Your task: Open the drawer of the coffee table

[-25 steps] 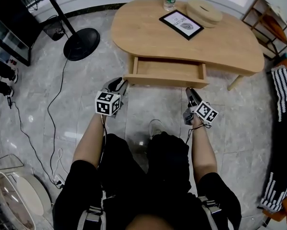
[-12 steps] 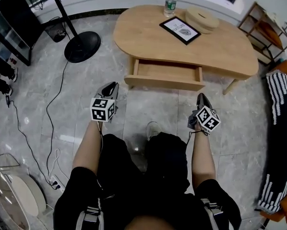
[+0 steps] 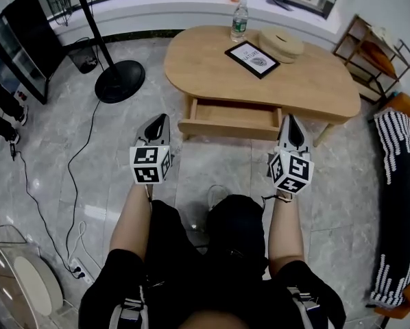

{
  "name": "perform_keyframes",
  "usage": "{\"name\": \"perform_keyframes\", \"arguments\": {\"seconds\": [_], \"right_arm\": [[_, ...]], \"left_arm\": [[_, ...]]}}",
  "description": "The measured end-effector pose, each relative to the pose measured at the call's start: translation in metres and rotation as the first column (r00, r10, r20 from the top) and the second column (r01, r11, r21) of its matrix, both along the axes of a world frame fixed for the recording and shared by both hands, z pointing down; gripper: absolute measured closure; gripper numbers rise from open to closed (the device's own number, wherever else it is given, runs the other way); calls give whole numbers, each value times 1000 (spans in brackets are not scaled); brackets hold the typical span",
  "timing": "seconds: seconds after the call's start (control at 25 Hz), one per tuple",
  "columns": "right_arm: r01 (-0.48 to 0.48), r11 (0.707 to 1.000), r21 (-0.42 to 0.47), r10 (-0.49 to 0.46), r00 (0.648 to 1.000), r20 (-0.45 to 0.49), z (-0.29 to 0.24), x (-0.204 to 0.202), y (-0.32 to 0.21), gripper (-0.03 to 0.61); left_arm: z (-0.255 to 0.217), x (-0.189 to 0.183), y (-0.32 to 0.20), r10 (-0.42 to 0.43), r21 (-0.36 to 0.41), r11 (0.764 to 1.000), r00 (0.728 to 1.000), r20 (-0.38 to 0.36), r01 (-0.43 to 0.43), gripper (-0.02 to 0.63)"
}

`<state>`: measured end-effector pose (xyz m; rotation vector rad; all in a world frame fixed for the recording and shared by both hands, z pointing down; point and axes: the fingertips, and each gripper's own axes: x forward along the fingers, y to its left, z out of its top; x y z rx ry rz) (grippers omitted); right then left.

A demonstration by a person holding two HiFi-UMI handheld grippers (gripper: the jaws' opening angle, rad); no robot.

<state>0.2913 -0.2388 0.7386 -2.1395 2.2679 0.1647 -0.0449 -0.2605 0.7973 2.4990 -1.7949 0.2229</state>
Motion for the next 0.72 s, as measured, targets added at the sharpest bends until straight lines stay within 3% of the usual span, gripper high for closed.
{"name": "perform_keyframes", "arguments": {"seconds": [0.2,0.4,0.6,0.72], "right_arm": [[105,994,11,-104,992,-69,-34,-61,1,563],[183,983,-12,-184,982,-33,-31,-93,-17,565],[226,974,-17,-226,974,3,-50,-101,-57,565],[229,971,-63,-229,973,13,-98,-102,-85,565]], "left_arm": [[-43,23,13,31,42,999,999,-18,-30,589],[-54,37,6,18,58,998,999,38,-20,589],[-68,44,-26,-1,13,1000,1000,32,1,589],[-118,43,-46,-5,-52,999,1000,-20,4,589]]}}
